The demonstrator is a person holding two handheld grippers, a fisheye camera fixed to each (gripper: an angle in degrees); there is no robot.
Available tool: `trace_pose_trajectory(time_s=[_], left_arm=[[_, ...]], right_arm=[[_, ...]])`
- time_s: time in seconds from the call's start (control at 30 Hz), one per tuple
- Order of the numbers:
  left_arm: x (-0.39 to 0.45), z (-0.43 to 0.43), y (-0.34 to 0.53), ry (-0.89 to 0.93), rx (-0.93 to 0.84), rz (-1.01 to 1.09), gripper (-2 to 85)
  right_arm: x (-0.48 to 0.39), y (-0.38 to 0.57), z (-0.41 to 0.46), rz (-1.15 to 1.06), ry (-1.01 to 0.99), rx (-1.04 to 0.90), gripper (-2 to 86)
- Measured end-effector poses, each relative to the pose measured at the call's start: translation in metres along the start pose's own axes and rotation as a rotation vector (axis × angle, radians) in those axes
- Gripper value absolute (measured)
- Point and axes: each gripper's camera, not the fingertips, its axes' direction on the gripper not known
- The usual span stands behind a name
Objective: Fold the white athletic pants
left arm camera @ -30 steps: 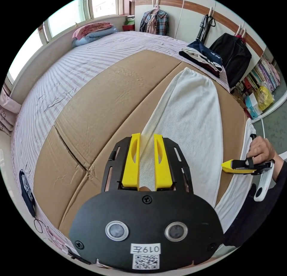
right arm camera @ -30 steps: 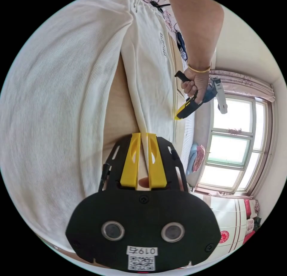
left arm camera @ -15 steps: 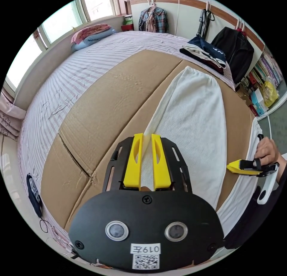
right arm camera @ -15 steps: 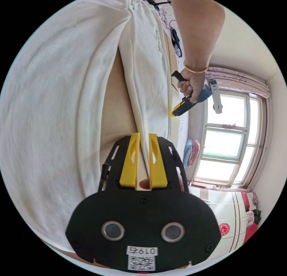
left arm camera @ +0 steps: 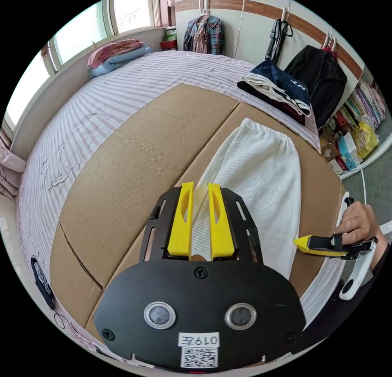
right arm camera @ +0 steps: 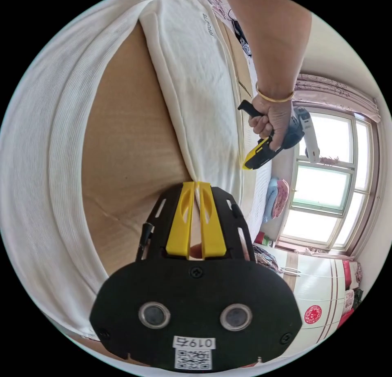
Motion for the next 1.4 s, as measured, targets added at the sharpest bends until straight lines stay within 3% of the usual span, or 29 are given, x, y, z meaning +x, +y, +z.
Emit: trace_pose_trajectory(time_s=[0.2, 0.37, 0.53, 0.9, 1.1, 1.4], left_arm=[[0.012, 0.012, -0.019, -0.062, -0.031, 0.033, 1.2], [0.020, 0.004, -0.033, -0.023, 0.052, 0.037, 1.8], [0.026, 0.007, -0.066, 0.060, 0.079, 0.058, 4.4], [0.061, 0.047, -0.133, 0.121, -0.024, 0.129, 6.9], [0.080, 0.057, -0.144, 0.090, -0.073, 0.185, 3.7], [0.121, 0.055, -0.148, -0.109, -0.040, 0.243, 1.4]], right_arm=[[-0.013, 0.011, 0.016, -0.033, 0.037, -0.008, 0.0], [-0.002, 0.050, 0.054, 0.031, 0.145, -0.102, 6.1], [0.007, 0.095, 0.092, 0.027, 0.089, -0.170, 7.4], [0.030, 0.110, 0.130, -0.033, -0.043, -0.089, 6.5], [0.022, 0.114, 0.139, -0.070, -0.041, -0.080, 0.4], [0.013, 0.112, 0.140, -0.059, 0.007, -0.094, 0.7]])
